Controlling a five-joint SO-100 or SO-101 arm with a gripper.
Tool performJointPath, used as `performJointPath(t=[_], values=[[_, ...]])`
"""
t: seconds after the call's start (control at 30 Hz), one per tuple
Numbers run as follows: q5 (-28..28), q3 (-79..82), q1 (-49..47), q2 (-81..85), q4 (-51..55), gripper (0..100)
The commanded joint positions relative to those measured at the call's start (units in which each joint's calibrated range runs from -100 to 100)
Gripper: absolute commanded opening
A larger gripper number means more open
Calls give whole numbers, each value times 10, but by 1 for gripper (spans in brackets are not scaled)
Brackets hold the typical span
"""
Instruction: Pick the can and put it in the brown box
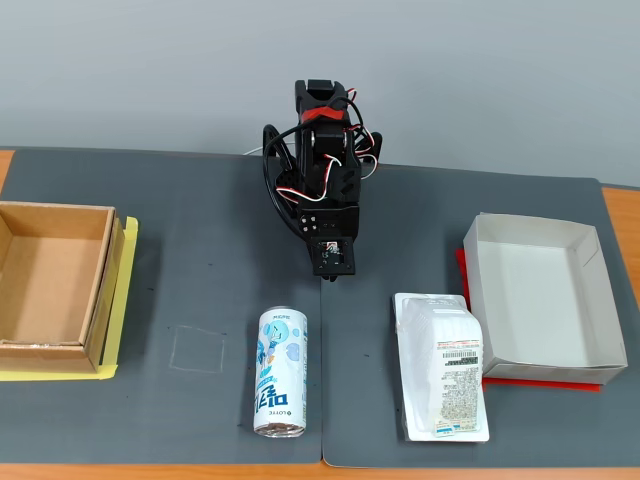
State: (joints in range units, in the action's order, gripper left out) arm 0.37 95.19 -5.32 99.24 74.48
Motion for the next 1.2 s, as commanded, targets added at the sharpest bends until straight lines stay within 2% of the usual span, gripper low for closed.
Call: performJointPath(t=[0.0, 0.93, 1.17], values=[[0, -32, -2, 2, -2, 1], [-3, -36, 3, -2, -5, 1], [-3, -106, 4, -85, -34, 1]])
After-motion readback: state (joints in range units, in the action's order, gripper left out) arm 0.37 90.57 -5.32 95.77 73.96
